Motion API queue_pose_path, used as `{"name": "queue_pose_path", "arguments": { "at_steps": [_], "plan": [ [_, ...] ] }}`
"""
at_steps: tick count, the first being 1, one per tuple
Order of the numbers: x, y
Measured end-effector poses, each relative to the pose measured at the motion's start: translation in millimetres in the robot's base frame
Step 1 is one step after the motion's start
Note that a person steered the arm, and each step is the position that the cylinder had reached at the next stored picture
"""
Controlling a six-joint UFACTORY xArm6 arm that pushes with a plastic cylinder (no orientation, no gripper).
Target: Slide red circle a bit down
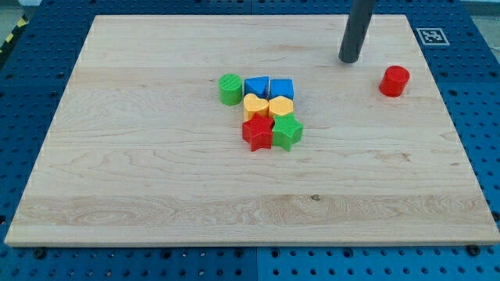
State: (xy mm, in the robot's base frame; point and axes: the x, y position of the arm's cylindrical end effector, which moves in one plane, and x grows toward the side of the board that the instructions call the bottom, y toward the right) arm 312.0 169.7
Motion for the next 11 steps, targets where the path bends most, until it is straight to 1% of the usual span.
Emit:
{"name": "queue_pose_path", "arguments": {
  "at_steps": [1, 2, 4, 7, 8, 9, 10, 11],
  "plan": [
    [0, 50],
    [0, 66],
    [7, 72],
    [46, 79],
    [49, 79],
    [70, 79],
    [75, 79],
    [89, 79]
  ]
}}
